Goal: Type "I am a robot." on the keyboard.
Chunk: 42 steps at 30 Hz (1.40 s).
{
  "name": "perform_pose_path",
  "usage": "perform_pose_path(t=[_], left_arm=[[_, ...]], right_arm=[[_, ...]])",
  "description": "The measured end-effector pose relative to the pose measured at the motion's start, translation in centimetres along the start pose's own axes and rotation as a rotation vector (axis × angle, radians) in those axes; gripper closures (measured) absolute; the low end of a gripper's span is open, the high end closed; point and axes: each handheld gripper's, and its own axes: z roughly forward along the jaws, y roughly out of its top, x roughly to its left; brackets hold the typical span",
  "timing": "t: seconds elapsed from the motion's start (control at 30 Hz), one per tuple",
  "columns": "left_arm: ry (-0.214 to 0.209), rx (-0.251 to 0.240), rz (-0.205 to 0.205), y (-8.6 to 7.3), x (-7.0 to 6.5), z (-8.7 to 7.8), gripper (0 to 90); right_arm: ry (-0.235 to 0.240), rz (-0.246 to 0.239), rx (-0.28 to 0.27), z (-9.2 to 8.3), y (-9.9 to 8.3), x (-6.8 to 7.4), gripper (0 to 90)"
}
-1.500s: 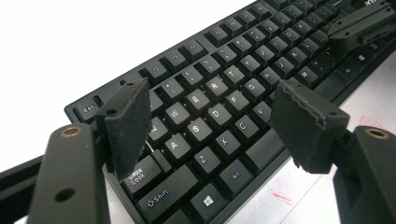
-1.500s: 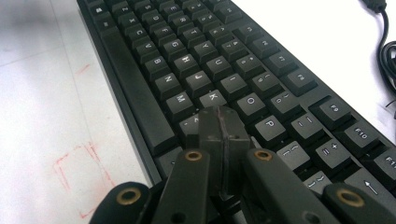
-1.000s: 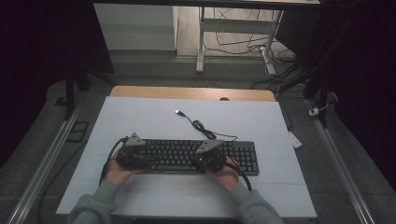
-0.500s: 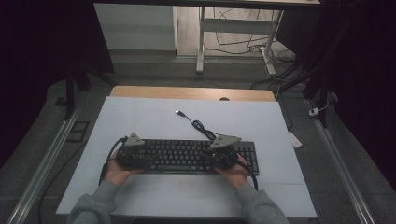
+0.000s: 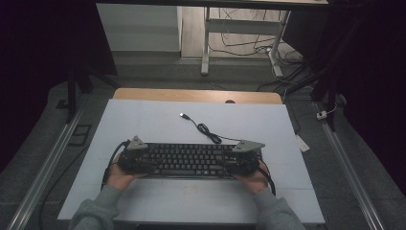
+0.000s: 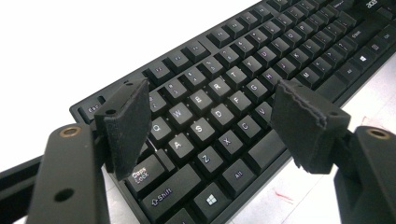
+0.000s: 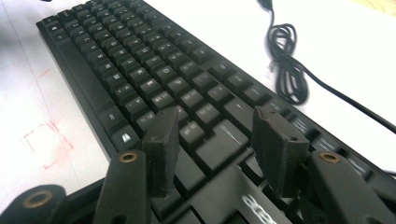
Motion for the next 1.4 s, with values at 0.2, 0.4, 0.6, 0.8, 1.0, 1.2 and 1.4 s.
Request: perform_pose_path(t=[0.2,0.4,0.6,0.8,1.0,1.2,1.4], left_arm=[[0.0,0.002,0.0,-0.3,0.0,-0.1,28.8],[0.001,0.006,-0.001,-0.7,0.0,-0.2,28.7],[0.005,0.004,-0.013,-1.5,-0.1,-0.7,28.7],[0.018,-0.002,-0.029,-2.7,-0.2,-1.4,28.6],[0.033,-0.005,-0.036,-4.3,-0.4,-2.4,28.3],[0.043,-0.013,-0.037,-5.1,-0.4,-3.1,28.2],[0.041,-0.011,-0.031,-5.1,-0.4,-3.0,28.2]], right_arm=[[-0.025,0.01,-0.009,-1.4,-0.9,-0.8,50.7],[-0.056,0.01,-0.001,-2.9,-2.1,-1.4,50.1],[-0.086,0.019,-0.007,-5.0,-3.9,-1.9,49.1],[-0.111,0.022,-0.017,-7.4,-5.8,-2.2,47.1],[-0.139,0.039,-0.036,-9.3,-7.2,-2.4,45.4],[-0.143,0.038,-0.027,-9.5,-7.7,-2.6,44.8],[-0.136,0.009,-0.011,-9.2,-7.5,-2.3,44.6]])
